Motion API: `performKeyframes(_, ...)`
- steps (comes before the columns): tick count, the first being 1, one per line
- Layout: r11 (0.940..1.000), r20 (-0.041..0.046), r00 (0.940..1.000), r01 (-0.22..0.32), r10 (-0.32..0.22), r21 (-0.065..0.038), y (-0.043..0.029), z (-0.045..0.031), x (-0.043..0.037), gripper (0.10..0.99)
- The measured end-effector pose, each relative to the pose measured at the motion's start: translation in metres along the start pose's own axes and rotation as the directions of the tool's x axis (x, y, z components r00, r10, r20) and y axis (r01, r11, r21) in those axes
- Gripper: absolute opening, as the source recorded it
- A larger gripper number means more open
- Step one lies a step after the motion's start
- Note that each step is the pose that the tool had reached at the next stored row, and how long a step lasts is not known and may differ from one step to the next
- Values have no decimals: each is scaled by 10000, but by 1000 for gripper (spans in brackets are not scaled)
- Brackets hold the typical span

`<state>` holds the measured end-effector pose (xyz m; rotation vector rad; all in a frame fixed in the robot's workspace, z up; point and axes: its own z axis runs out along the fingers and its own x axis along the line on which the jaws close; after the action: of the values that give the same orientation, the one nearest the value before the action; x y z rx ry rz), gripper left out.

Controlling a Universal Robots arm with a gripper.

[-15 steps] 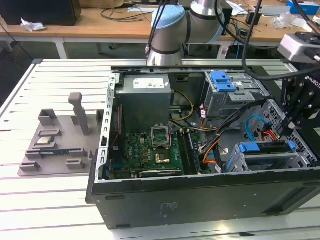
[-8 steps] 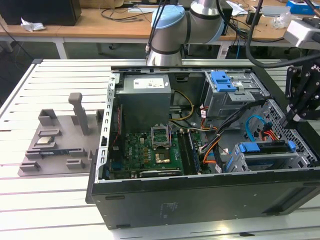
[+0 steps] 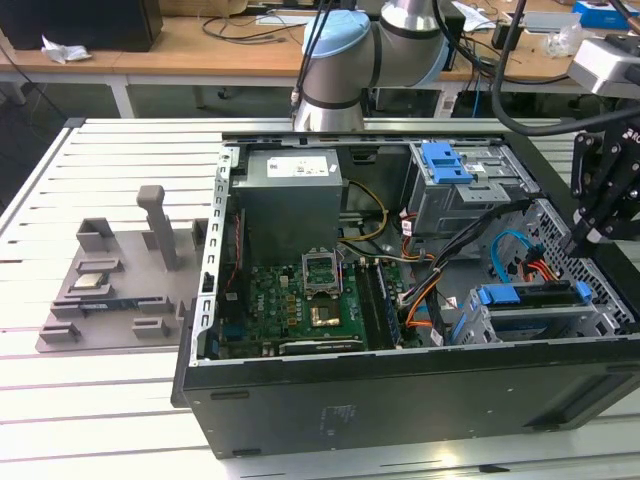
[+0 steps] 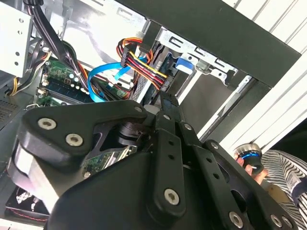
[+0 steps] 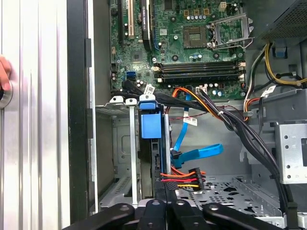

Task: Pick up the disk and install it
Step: 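Insert the second disk wire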

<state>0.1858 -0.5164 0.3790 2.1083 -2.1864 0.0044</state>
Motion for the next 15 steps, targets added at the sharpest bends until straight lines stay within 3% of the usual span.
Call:
performKeyframes(2,10000,-1,10000,0,0,0,0,-1,0,173)
performKeyframes(3,10000,-1,10000,0,0,0,0,-1,0,294)
performKeyframes(4,10000,0,10000,0,0,0,0,-1,0,294)
performKeyframes(5,10000,-1,10000,1,-1,0,0,-1,0,361)
performKeyframes(8,10000,-3,10000,1,-1,0,4,-2,-13,361)
performKeyframes(15,10000,-1,10000,11,-11,0,100,17,-93,361)
